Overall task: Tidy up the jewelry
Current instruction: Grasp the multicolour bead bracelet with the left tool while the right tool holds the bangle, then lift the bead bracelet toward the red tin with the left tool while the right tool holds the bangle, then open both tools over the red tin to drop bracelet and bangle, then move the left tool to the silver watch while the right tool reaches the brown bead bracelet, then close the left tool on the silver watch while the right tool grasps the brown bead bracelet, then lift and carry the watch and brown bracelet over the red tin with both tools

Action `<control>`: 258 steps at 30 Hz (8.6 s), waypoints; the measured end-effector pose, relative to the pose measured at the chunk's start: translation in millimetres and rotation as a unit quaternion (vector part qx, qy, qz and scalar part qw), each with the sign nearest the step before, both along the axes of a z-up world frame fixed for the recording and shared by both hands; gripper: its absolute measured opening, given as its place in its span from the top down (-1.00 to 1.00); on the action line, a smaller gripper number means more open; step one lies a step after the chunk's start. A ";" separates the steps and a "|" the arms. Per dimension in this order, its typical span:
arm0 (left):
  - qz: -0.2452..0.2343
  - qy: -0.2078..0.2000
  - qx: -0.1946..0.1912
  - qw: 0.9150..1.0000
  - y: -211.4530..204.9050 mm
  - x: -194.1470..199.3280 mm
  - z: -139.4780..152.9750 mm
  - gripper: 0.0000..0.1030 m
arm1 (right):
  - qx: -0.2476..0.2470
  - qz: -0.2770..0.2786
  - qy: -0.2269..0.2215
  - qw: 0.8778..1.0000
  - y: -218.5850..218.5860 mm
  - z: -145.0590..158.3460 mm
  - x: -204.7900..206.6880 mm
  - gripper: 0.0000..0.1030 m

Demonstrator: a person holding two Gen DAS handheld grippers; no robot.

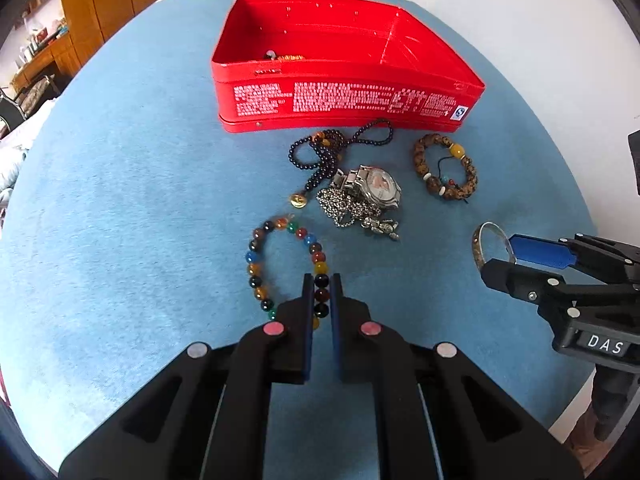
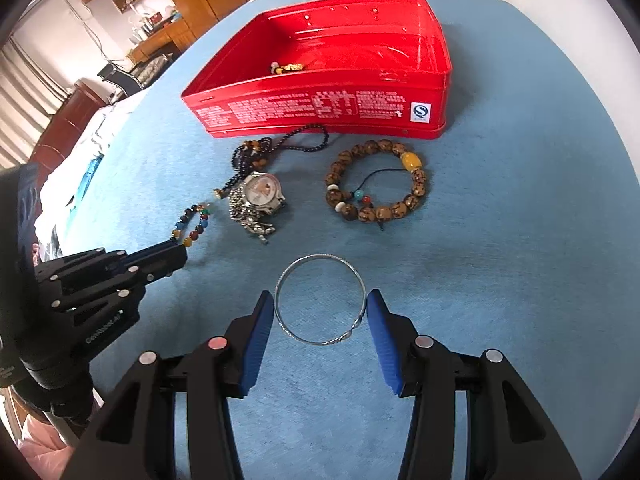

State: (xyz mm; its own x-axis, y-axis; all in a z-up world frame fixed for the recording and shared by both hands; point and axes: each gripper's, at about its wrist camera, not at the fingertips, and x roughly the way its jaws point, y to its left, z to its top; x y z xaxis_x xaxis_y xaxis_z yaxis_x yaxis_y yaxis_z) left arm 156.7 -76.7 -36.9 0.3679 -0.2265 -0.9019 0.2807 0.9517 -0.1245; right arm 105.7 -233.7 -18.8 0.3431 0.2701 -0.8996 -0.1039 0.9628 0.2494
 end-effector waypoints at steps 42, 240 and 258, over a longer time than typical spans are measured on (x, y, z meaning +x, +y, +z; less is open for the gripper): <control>0.023 -0.105 -0.056 0.993 -0.6 22.3 94.8 0.89 | 0.003 -0.022 -0.071 0.997 -4.2 73.6 19.9 0.06; 0.016 0.079 -0.101 0.992 -78.4 124.8 -60.3 0.62 | 0.025 -0.037 0.026 0.999 -54.0 -41.4 93.8 0.78; -0.014 0.027 -0.132 0.991 -25.8 79.8 0.8 0.62 | 0.069 -0.026 -0.017 0.997 -53.1 17.1 62.9 0.79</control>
State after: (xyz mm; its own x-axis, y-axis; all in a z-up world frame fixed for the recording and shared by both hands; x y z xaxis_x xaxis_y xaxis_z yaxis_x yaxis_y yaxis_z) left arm 236.5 -102.5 -36.1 0.3108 -0.4660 -0.8284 0.2935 0.8760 -0.3827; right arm 168.6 -286.8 -1.7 0.3901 0.3719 -0.8423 -0.0652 0.9237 0.3776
